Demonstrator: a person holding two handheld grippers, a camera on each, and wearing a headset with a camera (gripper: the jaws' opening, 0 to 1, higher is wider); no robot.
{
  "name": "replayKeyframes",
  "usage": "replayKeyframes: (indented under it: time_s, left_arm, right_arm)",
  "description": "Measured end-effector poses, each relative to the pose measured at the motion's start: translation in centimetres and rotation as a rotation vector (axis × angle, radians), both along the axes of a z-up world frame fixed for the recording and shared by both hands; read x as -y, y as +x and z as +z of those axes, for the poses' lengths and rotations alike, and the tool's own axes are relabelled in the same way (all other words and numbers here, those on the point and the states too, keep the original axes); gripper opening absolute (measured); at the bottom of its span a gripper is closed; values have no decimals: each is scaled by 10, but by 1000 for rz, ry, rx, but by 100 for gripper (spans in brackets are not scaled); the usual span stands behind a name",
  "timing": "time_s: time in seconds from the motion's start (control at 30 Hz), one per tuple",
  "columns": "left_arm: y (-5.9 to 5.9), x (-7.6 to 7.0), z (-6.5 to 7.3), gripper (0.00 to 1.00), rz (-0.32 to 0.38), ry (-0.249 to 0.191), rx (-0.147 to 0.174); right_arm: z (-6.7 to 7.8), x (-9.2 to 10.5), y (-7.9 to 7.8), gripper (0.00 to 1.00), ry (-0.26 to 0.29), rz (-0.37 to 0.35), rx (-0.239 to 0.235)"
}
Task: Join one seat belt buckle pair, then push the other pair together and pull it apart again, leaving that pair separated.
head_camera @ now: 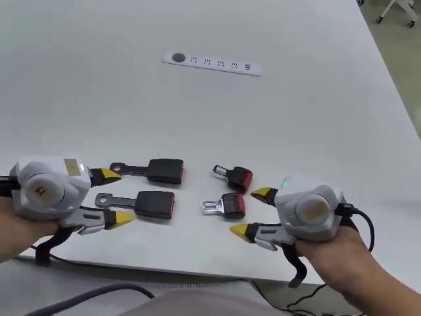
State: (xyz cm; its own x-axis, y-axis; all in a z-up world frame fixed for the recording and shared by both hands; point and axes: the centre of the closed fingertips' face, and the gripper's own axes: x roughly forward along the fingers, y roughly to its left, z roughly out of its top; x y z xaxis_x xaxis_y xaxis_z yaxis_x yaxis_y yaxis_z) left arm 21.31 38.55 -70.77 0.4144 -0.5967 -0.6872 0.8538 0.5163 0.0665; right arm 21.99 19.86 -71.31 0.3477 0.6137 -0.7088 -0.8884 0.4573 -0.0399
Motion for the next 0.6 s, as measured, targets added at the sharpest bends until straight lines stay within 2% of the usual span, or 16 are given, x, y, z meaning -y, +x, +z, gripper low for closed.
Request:
replayKeyframes:
  time_s: [0.23, 0.33, 0.4, 0.47, 0.53, 0.6]
  left_arm:
    - [5, 7, -11, 45, -64, 30, -5]
    - [10, 4, -19, 43, -87, 61, -4]
    - [10, 3, -24, 43, -106, 77, -15]
    - [11, 0, -27, 43, -146, 113, -16]
    - [15, -1, -29, 43, -152, 124, -20]
    - [15, 2, -29, 41, -180, 134, -24]
  right_arm:
    - [-6, -7, 8, 51, -37, 81, 29]
    - [-9, -7, 12, 48, -42, 95, 23]
    - [-13, -7, 15, 46, -59, 118, 27]
    - [-14, -7, 15, 41, -69, 139, 22]
    - [-21, -5, 18, 41, -101, 161, 20]
    - [-21, -5, 17, 39, -118, 194, 18]
